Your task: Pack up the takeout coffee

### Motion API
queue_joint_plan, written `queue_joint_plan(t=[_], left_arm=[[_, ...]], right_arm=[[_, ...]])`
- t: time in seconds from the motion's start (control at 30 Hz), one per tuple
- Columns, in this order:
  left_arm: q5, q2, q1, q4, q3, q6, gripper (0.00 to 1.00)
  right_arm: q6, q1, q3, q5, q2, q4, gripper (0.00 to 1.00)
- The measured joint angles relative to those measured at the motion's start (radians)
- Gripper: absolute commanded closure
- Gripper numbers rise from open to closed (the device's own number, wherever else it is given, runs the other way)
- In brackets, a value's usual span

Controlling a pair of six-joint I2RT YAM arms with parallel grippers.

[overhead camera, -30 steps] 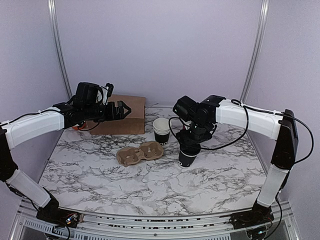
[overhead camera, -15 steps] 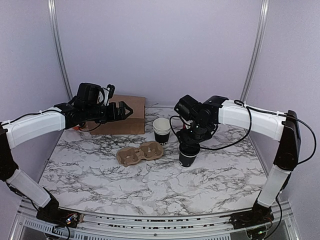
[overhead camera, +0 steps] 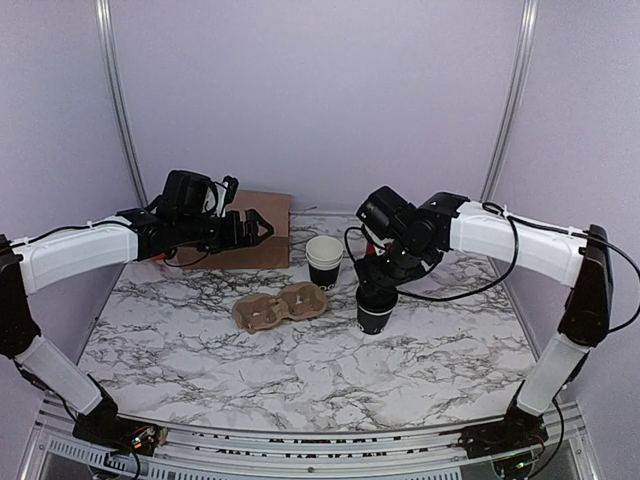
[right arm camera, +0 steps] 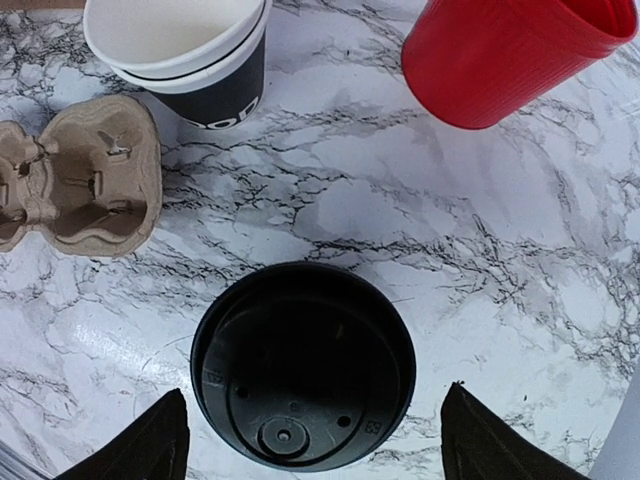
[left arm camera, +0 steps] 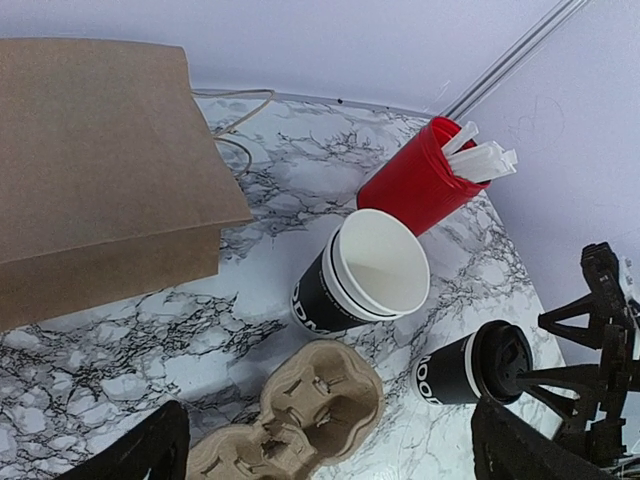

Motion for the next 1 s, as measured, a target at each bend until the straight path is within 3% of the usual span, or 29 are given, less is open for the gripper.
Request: queue_joint_plan(t=[0.17, 0.43, 0.7, 1.0], left_arm=[[0.003, 0.049, -0.048, -0.002, 0.024, -0.019, 0.03], [-0.016, 0.186, -0.2, -0.008, 0.154, -0.042, 0.04], [-0.06, 0.366, -0.297, -0.061, 0.353, -0.054, 0.04], [-0.117, 0.534, -0.369, -0.179, 0.529, -0.045, 0.04]], right_arm=[[0.002, -0.053, -0.11, -0.06, -0.127, 0.067, 0.2], [0.006, -0.28, -0.39, -0.231, -0.354, 0.236, 0.26], [0.011, -0.432, -0.582, -0.487, -0.403, 0.412, 0.29], [0.019, -0.448, -0.614, -0.61, -0.404, 0.521, 0.29]])
